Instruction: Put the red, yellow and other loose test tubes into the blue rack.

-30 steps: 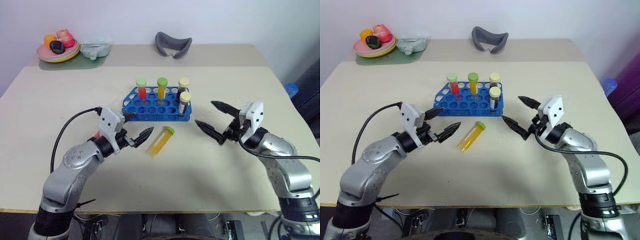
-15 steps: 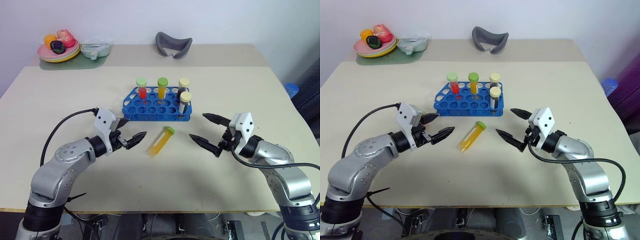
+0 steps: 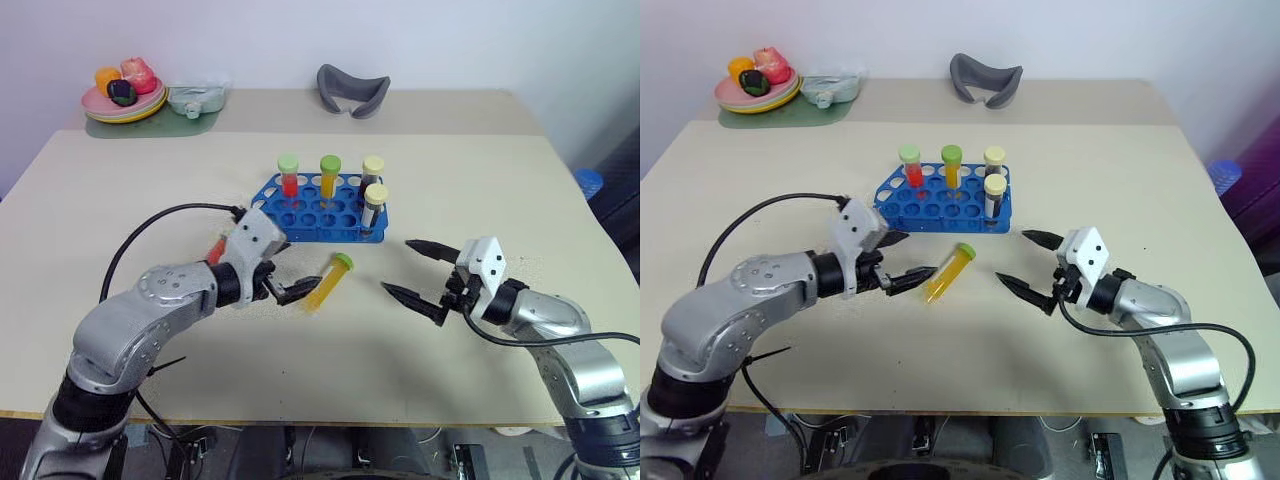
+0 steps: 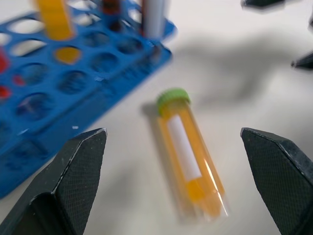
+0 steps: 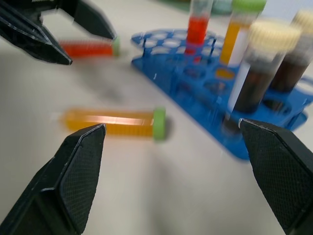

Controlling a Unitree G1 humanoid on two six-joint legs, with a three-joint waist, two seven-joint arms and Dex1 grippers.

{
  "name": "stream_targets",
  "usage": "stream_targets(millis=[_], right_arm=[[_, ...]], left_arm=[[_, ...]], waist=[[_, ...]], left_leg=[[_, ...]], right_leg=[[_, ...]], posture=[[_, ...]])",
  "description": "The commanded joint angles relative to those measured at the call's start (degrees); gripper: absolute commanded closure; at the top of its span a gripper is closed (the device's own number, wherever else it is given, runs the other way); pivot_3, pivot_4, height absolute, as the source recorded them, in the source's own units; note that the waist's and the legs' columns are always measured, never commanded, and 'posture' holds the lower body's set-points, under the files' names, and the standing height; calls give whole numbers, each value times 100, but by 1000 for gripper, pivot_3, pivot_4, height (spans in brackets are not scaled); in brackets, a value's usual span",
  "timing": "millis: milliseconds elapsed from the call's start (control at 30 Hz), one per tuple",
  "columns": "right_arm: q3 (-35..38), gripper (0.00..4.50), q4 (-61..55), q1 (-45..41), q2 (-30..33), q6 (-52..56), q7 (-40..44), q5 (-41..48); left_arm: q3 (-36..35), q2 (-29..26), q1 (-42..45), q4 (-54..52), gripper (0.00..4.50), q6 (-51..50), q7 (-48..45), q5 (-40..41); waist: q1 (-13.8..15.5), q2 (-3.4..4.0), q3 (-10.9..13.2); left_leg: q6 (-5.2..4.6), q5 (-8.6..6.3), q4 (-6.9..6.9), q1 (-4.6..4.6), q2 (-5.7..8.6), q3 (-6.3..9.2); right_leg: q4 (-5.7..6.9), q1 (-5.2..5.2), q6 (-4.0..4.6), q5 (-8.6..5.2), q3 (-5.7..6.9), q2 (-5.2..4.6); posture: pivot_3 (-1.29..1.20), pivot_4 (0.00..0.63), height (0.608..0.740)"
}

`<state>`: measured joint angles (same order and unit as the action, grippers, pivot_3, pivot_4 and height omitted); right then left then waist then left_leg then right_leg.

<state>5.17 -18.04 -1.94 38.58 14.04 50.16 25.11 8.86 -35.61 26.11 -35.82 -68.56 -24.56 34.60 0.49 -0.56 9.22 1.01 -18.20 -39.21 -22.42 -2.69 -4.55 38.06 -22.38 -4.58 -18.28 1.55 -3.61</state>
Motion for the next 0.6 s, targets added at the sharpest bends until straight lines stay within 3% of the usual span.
stream_targets(millis=[33,233,600], right_arm=[[376,42,47,27,226,-126,210,98],[625,42,167,149,411,-149,384,66],[659,42,-311,383,372,366,142,159]], left_arm=[[53,506,650,119,0,-1307,293,262],[463,1065,1577,352,0,-2361,515,267],[1066,1459,2665,2003,0,-2394,2349,287]], waist=[[24,-4,2],[18,-5,3],[30,-7,4]], left_leg=[[-1,0,-3,-1,0,2],[4,3,-2,-1,0,5],[11,7,-4,-1,1,9]], right_leg=[[1,2,0,0,1,2],[1,0,-1,-1,0,6],[2,1,-1,-1,-1,2]], posture=[[0,150,735],[0,150,735],[0,150,735]])
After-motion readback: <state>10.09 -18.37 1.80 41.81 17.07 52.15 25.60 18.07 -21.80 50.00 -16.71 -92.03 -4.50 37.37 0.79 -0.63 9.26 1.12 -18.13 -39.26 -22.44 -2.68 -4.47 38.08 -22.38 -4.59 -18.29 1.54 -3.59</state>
